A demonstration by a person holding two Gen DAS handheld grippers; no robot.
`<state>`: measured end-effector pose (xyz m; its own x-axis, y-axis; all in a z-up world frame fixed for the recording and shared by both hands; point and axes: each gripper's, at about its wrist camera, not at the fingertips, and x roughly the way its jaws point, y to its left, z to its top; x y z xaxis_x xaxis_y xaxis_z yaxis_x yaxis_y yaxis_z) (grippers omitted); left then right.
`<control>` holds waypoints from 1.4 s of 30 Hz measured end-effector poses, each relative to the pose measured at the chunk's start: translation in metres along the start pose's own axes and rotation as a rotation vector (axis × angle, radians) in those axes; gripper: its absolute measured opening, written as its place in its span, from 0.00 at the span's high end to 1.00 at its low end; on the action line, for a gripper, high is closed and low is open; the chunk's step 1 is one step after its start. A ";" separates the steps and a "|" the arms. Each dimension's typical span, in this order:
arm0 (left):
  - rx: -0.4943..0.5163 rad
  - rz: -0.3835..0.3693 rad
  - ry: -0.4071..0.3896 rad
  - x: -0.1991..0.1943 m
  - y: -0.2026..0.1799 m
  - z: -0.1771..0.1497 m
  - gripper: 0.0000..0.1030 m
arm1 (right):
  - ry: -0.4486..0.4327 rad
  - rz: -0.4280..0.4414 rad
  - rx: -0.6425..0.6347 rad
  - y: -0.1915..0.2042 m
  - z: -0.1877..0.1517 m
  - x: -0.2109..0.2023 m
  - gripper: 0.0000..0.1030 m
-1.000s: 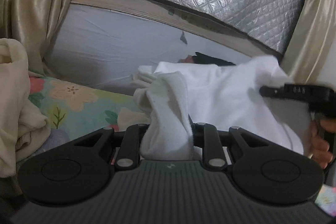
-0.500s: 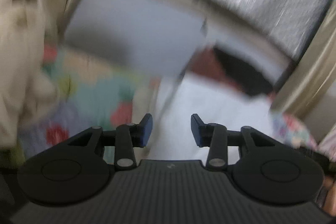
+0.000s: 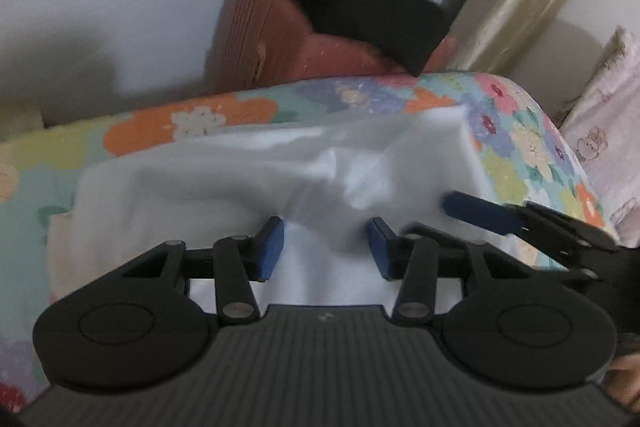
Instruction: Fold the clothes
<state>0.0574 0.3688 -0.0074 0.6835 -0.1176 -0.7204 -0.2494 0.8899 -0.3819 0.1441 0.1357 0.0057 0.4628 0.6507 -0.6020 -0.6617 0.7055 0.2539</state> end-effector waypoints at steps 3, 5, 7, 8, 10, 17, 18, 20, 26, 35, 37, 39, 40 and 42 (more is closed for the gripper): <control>-0.056 -0.001 0.010 0.020 0.023 0.007 0.77 | 0.046 -0.042 0.099 -0.020 0.008 0.034 0.45; -0.073 0.001 0.030 0.029 0.034 0.006 0.83 | 0.065 -0.110 0.173 -0.036 0.008 0.042 0.36; -0.051 0.026 0.017 0.024 0.033 0.004 0.86 | 0.060 -0.104 0.256 -0.052 0.001 0.038 0.36; -0.040 0.039 0.011 0.021 0.032 0.003 0.86 | 0.048 -0.113 0.280 -0.055 -0.003 0.028 0.37; -0.017 0.065 -0.005 0.015 0.030 0.000 0.85 | 0.013 -0.150 0.309 -0.057 -0.011 0.004 0.37; 0.175 0.144 -0.054 -0.042 -0.001 -0.060 0.43 | -0.012 0.012 0.143 -0.019 -0.050 -0.073 0.37; 0.169 0.164 -0.039 -0.040 0.002 -0.068 0.43 | 0.027 -0.007 0.098 -0.012 -0.057 -0.072 0.37; 0.147 0.196 -0.035 -0.038 0.008 -0.078 0.34 | 0.055 -0.069 0.034 -0.006 -0.073 -0.068 0.31; 0.143 0.213 -0.033 -0.031 0.013 -0.088 0.29 | 0.055 -0.090 0.170 -0.027 -0.096 -0.062 0.15; 0.119 0.281 -0.014 -0.056 -0.015 -0.090 0.28 | 0.064 -0.309 0.208 -0.023 -0.115 -0.125 0.15; 0.147 0.241 -0.044 -0.072 -0.039 -0.095 0.23 | 0.034 -0.372 0.253 -0.023 -0.127 -0.162 0.15; 0.171 0.190 -0.072 -0.090 -0.062 -0.104 0.17 | 0.001 -0.400 0.304 -0.024 -0.138 -0.197 0.15; 0.174 0.162 -0.073 -0.097 -0.072 -0.111 0.16 | -0.010 -0.406 0.317 -0.021 -0.142 -0.212 0.15; 0.181 0.106 -0.073 -0.111 -0.092 -0.125 0.16 | -0.027 -0.429 0.332 -0.013 -0.150 -0.240 0.15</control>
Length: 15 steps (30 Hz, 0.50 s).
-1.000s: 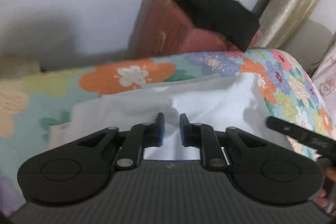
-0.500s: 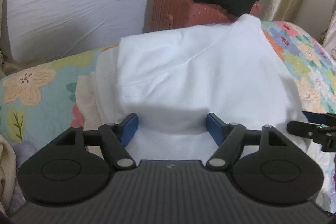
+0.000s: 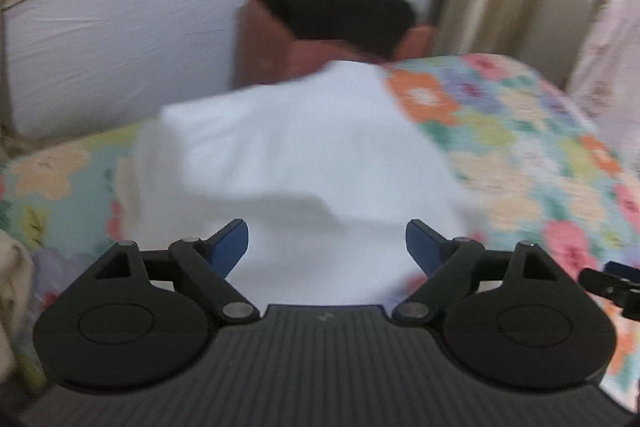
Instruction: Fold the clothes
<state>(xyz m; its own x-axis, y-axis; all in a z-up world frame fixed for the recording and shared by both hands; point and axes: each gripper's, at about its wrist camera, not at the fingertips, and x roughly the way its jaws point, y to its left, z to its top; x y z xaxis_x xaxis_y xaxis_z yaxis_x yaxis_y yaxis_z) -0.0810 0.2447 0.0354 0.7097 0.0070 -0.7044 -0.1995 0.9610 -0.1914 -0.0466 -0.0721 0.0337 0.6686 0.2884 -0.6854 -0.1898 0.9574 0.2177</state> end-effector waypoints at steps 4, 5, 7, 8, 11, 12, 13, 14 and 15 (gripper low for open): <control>0.048 -0.060 0.036 -0.019 -0.036 -0.018 0.16 | -0.023 -0.093 0.030 -0.009 -0.012 -0.042 0.15; 0.072 -0.058 0.038 -0.024 -0.045 -0.022 0.16 | -0.030 -0.103 0.047 -0.011 -0.016 -0.050 0.15; 0.118 -0.061 0.041 -0.038 -0.063 -0.031 0.15 | -0.047 -0.110 0.073 -0.018 -0.022 -0.063 0.15; 0.135 -0.070 0.041 -0.044 -0.070 -0.033 0.14 | -0.057 -0.118 0.084 -0.020 -0.025 -0.070 0.15; 0.176 -0.097 0.042 -0.062 -0.090 -0.040 0.09 | -0.090 -0.168 0.105 -0.022 -0.036 -0.090 0.14; 0.186 -0.104 0.040 -0.068 -0.096 -0.042 0.07 | -0.097 -0.179 0.112 -0.022 -0.039 -0.094 0.14; 0.198 -0.106 0.033 -0.074 -0.104 -0.044 0.04 | -0.103 -0.187 0.119 -0.022 -0.042 -0.099 0.14; 0.211 -0.104 0.024 -0.079 -0.108 -0.046 0.02 | -0.110 -0.195 0.127 -0.023 -0.045 -0.103 0.12; 0.221 -0.100 0.018 -0.083 -0.112 -0.049 0.00 | -0.118 -0.204 0.136 -0.023 -0.047 -0.107 0.11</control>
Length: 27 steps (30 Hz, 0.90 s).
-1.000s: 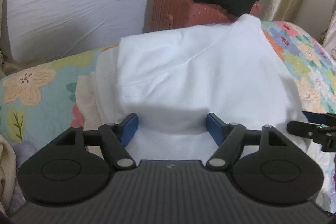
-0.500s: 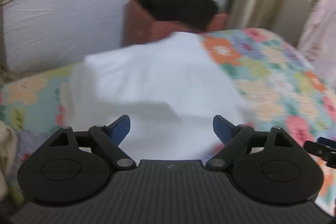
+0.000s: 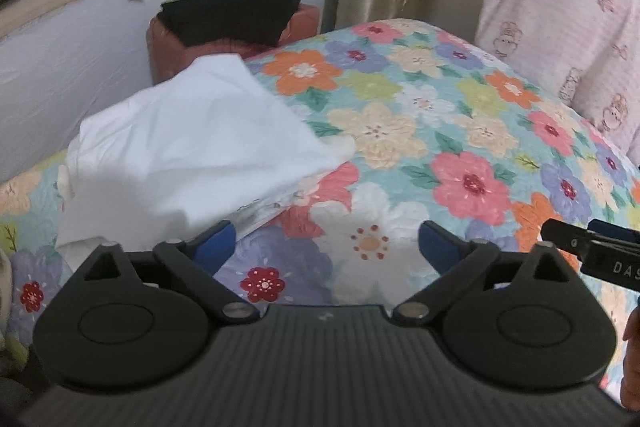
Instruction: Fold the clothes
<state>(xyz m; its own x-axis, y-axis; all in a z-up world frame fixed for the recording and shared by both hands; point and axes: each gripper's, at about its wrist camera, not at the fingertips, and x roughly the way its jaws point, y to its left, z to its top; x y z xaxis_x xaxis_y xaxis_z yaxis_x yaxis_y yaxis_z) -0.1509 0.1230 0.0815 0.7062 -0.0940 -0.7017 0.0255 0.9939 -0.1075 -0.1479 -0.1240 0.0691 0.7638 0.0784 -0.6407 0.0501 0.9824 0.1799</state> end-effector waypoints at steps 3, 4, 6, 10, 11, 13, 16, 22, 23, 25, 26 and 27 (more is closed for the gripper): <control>0.014 -0.007 0.002 -0.006 -0.007 -0.006 0.00 | -0.013 -0.031 0.022 0.000 -0.008 -0.010 0.08; 0.016 -0.013 0.005 -0.008 -0.008 -0.008 0.00 | -0.007 -0.036 0.014 0.002 -0.011 -0.011 0.08; 0.016 -0.027 0.003 -0.009 -0.008 -0.010 0.00 | 0.008 -0.044 -0.012 0.007 -0.017 -0.013 0.08; 0.045 -0.010 0.009 -0.008 -0.012 -0.014 0.00 | 0.018 -0.048 -0.037 0.014 -0.027 -0.019 0.08; 0.054 -0.006 0.012 -0.007 -0.013 -0.015 0.00 | 0.018 -0.048 -0.035 0.015 -0.027 -0.020 0.08; 0.064 -0.017 0.007 -0.009 -0.016 -0.016 0.00 | 0.016 -0.046 -0.028 0.015 -0.028 -0.023 0.08; 0.065 -0.038 0.004 -0.011 -0.018 -0.018 0.00 | 0.008 -0.049 -0.016 0.015 -0.027 -0.027 0.08; 0.077 -0.014 0.015 -0.010 -0.021 -0.019 0.00 | 0.004 -0.066 -0.002 0.014 -0.027 -0.032 0.08; 0.073 -0.013 0.016 -0.009 -0.021 -0.020 0.00 | 0.004 -0.067 -0.002 0.014 -0.028 -0.032 0.08; 0.072 -0.006 0.021 -0.008 -0.021 -0.021 0.00 | 0.003 -0.063 -0.006 0.014 -0.030 -0.033 0.08; 0.073 0.000 0.024 -0.006 -0.021 -0.021 0.00 | 0.004 -0.060 -0.011 0.015 -0.031 -0.034 0.08; 0.075 0.006 0.027 -0.005 -0.022 -0.022 0.00 | 0.005 -0.059 -0.016 0.015 -0.032 -0.034 0.08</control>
<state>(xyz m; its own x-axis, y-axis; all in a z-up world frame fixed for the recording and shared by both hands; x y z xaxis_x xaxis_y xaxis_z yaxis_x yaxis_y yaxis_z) -0.1706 0.1008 0.0722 0.6873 -0.0883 -0.7210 0.0747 0.9959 -0.0508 -0.1937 -0.1062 0.0697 0.7567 0.0208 -0.6535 0.0848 0.9879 0.1296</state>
